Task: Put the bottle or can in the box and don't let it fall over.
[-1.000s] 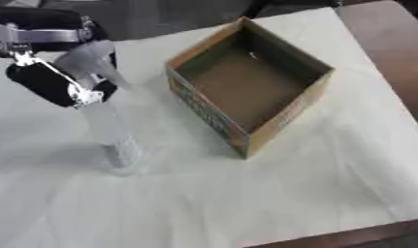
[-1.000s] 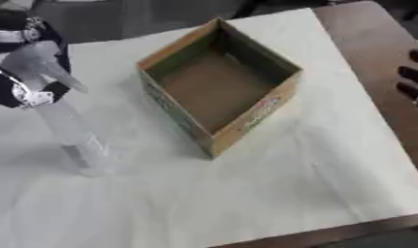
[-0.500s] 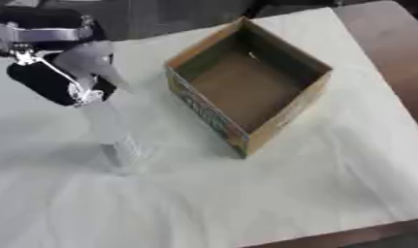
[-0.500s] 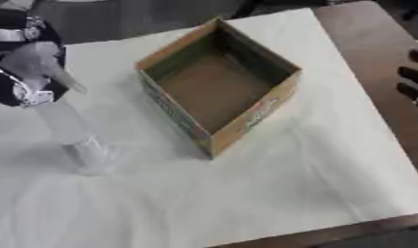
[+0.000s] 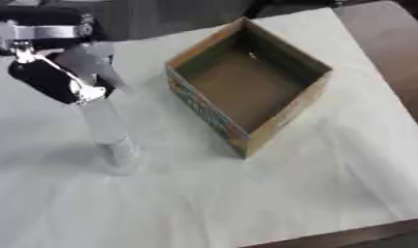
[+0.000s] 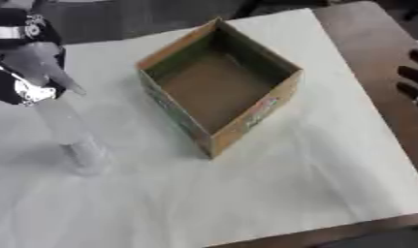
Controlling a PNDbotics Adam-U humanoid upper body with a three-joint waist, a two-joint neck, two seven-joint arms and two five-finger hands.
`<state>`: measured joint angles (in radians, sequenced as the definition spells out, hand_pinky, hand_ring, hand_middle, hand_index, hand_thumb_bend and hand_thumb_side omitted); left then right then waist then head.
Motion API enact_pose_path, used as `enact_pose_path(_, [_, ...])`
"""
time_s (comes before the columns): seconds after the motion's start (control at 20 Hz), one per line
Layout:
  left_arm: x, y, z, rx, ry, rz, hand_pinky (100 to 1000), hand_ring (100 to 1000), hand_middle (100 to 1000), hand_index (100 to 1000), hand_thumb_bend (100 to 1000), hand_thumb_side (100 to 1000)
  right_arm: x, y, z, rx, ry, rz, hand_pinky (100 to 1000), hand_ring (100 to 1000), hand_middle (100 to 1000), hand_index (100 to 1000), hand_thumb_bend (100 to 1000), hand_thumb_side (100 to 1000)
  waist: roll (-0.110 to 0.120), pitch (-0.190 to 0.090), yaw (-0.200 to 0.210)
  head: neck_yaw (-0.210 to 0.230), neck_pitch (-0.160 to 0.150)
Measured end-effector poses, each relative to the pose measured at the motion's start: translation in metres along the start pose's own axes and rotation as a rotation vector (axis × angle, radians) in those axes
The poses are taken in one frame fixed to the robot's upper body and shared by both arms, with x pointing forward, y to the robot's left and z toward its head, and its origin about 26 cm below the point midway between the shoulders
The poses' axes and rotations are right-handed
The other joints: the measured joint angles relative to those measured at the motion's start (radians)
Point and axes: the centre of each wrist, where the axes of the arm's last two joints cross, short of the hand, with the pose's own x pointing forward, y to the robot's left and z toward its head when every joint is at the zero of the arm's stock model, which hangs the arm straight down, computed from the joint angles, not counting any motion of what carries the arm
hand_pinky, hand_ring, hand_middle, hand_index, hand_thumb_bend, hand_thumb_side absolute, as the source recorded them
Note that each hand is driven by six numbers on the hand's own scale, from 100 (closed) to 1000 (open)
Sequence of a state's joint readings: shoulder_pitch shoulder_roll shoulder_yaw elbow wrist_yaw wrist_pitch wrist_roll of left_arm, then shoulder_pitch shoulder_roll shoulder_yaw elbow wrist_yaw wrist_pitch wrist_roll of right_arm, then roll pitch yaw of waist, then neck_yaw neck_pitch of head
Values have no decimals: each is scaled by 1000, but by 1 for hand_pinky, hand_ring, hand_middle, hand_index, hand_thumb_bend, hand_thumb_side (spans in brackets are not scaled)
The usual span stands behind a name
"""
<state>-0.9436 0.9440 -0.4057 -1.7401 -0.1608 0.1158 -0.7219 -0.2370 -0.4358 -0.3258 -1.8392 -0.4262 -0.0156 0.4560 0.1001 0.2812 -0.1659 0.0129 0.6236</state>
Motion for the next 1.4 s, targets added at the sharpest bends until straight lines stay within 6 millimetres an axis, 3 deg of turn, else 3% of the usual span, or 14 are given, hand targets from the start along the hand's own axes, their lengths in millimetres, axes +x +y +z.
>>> enact_pose_path(0.8, [17,47,32,145,-76,-21,100,100,288,318,100,254,0,-3,3,-12,19,2,1000,1000,1000,989,100,602,24,-19,-33,-4,8])
enact_pose_path(1.4, [9,81,35,345,-78,-41,100,100,281,319,100,254,4,0,-9,43,11,-14,1000,1000,1000,991,100,620,68,-29,-116,91,6])
